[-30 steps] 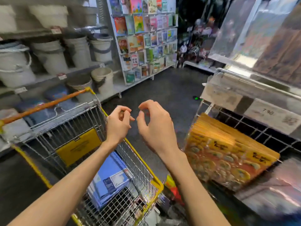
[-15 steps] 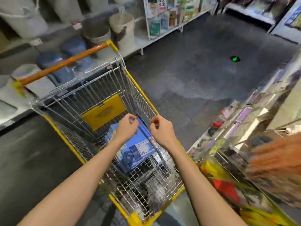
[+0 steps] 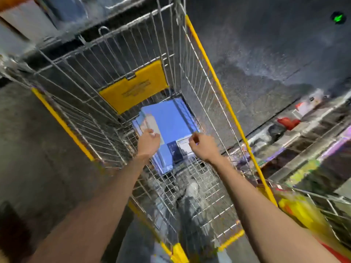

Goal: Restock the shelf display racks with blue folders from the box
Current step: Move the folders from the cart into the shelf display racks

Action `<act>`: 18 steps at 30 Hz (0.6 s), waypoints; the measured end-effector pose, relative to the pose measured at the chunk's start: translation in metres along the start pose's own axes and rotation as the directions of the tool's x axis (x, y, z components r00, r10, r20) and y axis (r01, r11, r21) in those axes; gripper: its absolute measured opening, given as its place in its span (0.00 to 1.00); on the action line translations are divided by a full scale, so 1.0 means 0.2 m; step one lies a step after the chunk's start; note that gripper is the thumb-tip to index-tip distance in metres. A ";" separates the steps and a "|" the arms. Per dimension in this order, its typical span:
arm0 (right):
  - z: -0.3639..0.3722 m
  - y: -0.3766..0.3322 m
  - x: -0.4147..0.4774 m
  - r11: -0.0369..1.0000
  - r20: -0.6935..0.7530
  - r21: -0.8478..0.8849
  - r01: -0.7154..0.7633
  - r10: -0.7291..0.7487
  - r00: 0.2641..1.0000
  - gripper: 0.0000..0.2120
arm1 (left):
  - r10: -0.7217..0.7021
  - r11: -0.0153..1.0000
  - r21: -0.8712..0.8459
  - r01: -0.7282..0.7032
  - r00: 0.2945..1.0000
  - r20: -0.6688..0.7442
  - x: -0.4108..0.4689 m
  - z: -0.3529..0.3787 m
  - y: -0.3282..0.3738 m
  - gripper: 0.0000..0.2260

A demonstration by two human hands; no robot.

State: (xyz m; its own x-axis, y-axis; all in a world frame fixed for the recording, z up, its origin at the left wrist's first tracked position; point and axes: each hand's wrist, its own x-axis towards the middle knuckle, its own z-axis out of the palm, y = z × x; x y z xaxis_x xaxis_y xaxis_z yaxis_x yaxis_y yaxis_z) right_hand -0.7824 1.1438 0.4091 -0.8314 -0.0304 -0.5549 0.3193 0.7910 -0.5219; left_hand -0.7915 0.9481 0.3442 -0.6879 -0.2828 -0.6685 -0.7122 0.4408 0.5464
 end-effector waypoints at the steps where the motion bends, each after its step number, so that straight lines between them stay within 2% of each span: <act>1: 0.04 0.02 0.04 1.000 0.013 -0.003 -0.018 0.018 1.000 0.10 | -0.045 0.999 -0.013 0.045 0.999 0.007 0.05 0.02 -0.03 0.18; 4: 0.20 0.03 0.16 0.993 0.063 0.013 -0.117 0.116 0.991 0.10 | -0.161 0.983 -0.083 0.166 0.985 0.061 0.23 0.11 -0.12 0.21; 7: 0.31 0.02 0.21 0.989 0.087 0.016 -0.150 0.148 0.985 0.09 | -0.257 0.917 -0.303 0.259 0.965 0.047 0.35 0.17 -0.12 0.24; 9: 0.36 0.03 0.27 0.988 0.133 -0.002 -0.156 0.155 0.979 0.09 | -0.268 0.903 -0.335 0.269 0.962 0.050 0.47 0.24 -0.16 0.31; 11: 0.40 0.04 0.33 0.986 0.164 -0.018 -0.163 0.164 0.973 0.10 | -0.279 0.910 -0.312 0.272 0.960 0.021 0.67 0.40 -0.37 0.37; 13: 0.40 0.06 0.37 0.984 0.175 -0.011 -0.180 0.179 0.968 0.11 | -0.322 0.910 -0.286 0.301 0.946 -0.028 0.69 0.46 -0.42 0.34; 16: 0.43 0.09 0.43 0.972 0.184 -0.003 -0.237 0.233 0.955 0.10 | -0.349 0.892 -0.325 0.315 0.936 -0.051 0.56 0.34 -0.22 0.20; 18: 0.45 0.10 0.46 0.966 0.163 -0.003 -0.260 0.257 0.953 0.08 | -0.353 0.886 -0.340 0.314 0.934 -0.057 0.52 0.32 -0.17 0.20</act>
State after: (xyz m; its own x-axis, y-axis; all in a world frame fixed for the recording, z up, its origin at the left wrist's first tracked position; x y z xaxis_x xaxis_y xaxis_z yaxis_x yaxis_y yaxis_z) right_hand -0.8120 1.1015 0.2889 -0.6357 0.0745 -0.7683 0.5230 0.7736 -0.3578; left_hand -0.8298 0.9577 0.2239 -0.3993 -0.4684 -0.7881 -0.8949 0.0121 0.4462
